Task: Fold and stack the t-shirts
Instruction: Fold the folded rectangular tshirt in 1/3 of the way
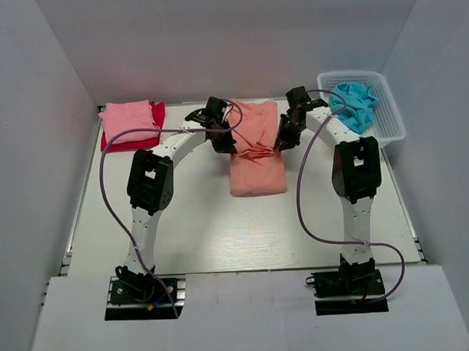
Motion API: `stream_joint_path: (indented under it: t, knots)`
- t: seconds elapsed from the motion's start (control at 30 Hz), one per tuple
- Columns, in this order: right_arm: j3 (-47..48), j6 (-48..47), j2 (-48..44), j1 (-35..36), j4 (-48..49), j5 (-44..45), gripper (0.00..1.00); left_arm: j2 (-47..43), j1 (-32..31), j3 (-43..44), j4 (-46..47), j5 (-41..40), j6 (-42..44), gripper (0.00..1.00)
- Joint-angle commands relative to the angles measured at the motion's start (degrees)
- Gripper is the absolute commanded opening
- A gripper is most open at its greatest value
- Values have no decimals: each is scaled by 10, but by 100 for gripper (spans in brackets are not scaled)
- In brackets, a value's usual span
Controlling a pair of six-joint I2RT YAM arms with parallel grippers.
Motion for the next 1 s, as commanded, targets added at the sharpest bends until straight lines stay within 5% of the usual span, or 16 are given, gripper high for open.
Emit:
stream_joint_path:
  t: [0.0,0.03,0.07,0.1,0.27,0.57,0.73,0.97]
  knots:
    - [62,-17,20,-15,24,-24,65,7,14,52,13,0,4,12]
    - [79,-20,25,-13,22,-33,90,13,20,61,-1,0,4,31]
    - [85,-23,28,-16,20,-57,90,13,20,66,-1,11,9,91]
    - [88,-28,25,-17,20,-67,90,13,20,67,-1,18,15,100]
    - [14,-42,-47,-15,36,-71,90,-49,20,14,-7,18,32,100]
    - [-383,-82,-253,-17,137,-103,90,-229,0,-334,115,125,76,100]
    - [-461,-95,-274,-17,213,-147,79,-250,-13,-427,192,152,76,90]
    - [-479,-109,-247,-16,258,-145,75,-211,-26,-427,227,139,98,76]
